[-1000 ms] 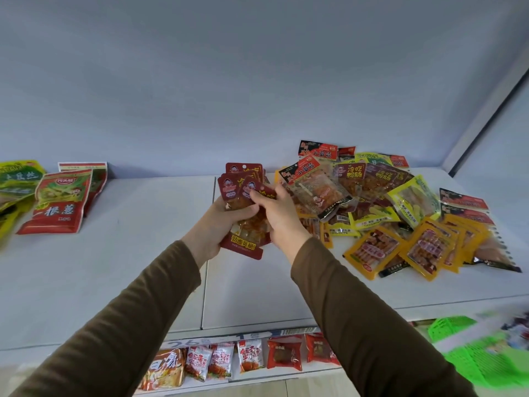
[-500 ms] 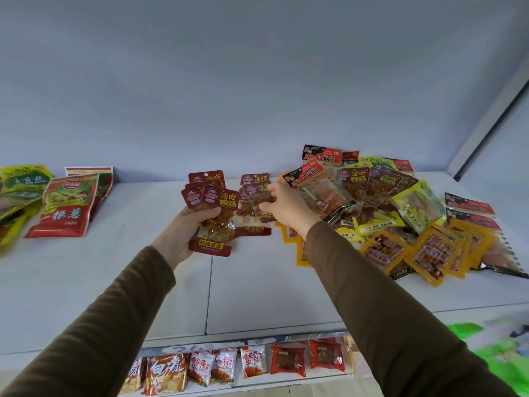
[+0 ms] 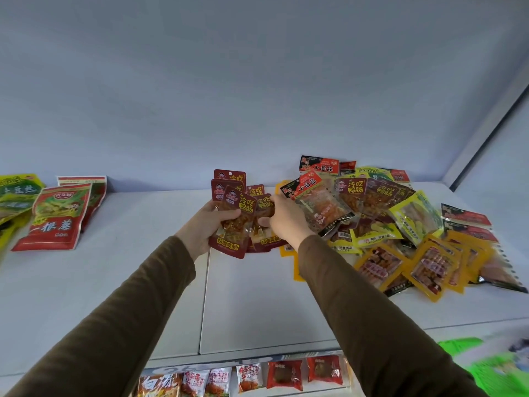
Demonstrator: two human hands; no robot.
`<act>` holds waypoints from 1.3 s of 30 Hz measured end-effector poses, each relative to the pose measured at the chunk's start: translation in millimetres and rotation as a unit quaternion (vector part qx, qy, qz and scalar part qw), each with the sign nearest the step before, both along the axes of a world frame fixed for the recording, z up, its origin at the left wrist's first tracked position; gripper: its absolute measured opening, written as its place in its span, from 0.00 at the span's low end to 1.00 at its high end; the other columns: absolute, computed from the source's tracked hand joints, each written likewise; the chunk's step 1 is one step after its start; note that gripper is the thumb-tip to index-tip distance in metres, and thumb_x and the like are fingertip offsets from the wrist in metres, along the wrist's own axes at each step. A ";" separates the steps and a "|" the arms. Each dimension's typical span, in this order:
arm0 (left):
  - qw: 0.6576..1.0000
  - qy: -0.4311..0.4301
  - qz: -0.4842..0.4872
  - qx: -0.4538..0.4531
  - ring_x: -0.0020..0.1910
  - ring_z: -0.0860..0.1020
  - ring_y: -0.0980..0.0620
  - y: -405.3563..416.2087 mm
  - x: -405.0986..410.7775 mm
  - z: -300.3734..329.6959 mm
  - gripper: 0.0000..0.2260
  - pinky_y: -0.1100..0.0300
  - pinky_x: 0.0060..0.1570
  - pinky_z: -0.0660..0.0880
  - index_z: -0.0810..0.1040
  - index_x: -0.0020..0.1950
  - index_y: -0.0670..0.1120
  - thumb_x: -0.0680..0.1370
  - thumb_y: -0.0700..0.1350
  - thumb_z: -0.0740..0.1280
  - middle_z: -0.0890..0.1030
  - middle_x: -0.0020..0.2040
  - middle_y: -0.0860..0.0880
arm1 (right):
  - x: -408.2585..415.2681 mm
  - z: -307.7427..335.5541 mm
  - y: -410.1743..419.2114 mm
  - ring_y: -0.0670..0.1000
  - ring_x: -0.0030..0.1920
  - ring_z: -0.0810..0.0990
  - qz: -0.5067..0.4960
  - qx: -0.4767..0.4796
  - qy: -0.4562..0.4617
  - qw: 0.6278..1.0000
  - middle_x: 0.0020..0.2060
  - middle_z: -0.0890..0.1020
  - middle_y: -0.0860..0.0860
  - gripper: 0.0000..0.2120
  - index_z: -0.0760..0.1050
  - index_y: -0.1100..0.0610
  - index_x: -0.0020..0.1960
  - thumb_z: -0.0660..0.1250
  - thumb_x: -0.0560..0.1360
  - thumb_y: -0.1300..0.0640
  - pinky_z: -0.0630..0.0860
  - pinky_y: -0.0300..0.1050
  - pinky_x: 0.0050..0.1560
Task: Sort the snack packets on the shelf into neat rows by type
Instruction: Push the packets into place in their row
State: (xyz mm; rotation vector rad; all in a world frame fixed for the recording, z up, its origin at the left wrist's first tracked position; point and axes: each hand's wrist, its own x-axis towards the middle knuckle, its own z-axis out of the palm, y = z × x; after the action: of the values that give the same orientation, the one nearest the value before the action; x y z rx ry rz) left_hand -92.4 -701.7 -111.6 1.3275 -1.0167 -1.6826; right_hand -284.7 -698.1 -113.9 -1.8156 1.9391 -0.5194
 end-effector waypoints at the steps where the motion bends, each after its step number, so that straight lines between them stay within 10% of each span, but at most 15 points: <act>1: 1.000 -0.002 -0.002 0.003 0.55 0.84 0.40 0.1 0.2 -1.0 0.20 0.42 0.56 0.81 0.74 0.67 0.51 0.77 0.42 0.75 0.84 0.59 0.44 | 0.5 -1.0 -0.5 0.58 0.61 0.78 0.003 0.003 -0.003 1.000 0.65 0.76 0.57 0.34 0.63 0.57 0.77 0.72 0.77 0.48 0.79 0.53 0.54; 9: 0.998 0.051 0.004 0.037 0.49 0.86 0.41 5.6 8.8 -3.2 0.16 0.49 0.42 0.83 0.75 0.64 0.49 0.78 0.41 0.73 0.85 0.58 0.42 | 0.5 5.8 -3.7 0.55 0.54 0.80 -0.045 0.043 -0.146 0.987 0.60 0.79 0.53 0.30 0.62 0.58 0.76 0.71 0.79 0.53 0.79 0.50 0.52; 15: 0.995 0.087 0.017 0.041 0.54 0.85 0.40 15.5 13.9 -11.7 0.22 0.48 0.45 0.83 0.73 0.69 0.49 0.77 0.44 0.74 0.84 0.60 0.42 | 1.6 -4.1 4.0 0.52 0.51 0.82 -0.066 0.017 -0.370 0.927 0.49 0.82 0.50 0.06 0.78 0.57 0.51 0.73 0.76 0.59 0.75 0.43 0.47; 21: 0.995 0.099 0.015 0.005 0.55 0.85 0.40 31.7 18.1 -9.2 0.19 0.45 0.51 0.82 0.75 0.69 0.49 0.79 0.44 0.72 0.84 0.60 0.42 | 1.9 -5.2 14.5 0.52 0.61 0.76 -0.063 -0.017 -0.423 0.904 0.61 0.75 0.50 0.20 0.69 0.56 0.72 0.66 0.82 0.57 0.74 0.44 0.52; 31: 0.997 0.042 -0.019 -0.061 0.61 0.82 0.39 51.7 22.6 3.8 0.25 0.40 0.60 0.78 0.70 0.72 0.54 0.77 0.44 0.74 0.82 0.63 0.44 | 34.8 12.1 29.6 0.49 0.52 0.82 -0.044 -0.061 -0.494 0.866 0.52 0.81 0.50 0.07 0.71 0.57 0.62 0.59 0.85 0.58 0.79 0.44 0.52; 39: 0.997 0.010 0.048 -0.053 0.55 0.85 0.40 72.6 51.9 11.9 0.29 0.40 0.60 0.80 0.63 0.71 0.58 0.77 0.43 0.75 0.82 0.62 0.44 | 101.5 20.8 38.8 0.51 0.57 0.82 -0.047 0.091 -0.599 0.794 0.60 0.82 0.51 0.28 0.69 0.49 0.68 0.61 0.78 0.32 0.79 0.54 0.56</act>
State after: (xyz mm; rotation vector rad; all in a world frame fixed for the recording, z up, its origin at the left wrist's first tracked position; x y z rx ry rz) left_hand -40.5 -629.1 -99.6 1.2670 -1.0013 -1.5472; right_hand -183.2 -659.3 -93.1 -0.8104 1.0818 -1.1114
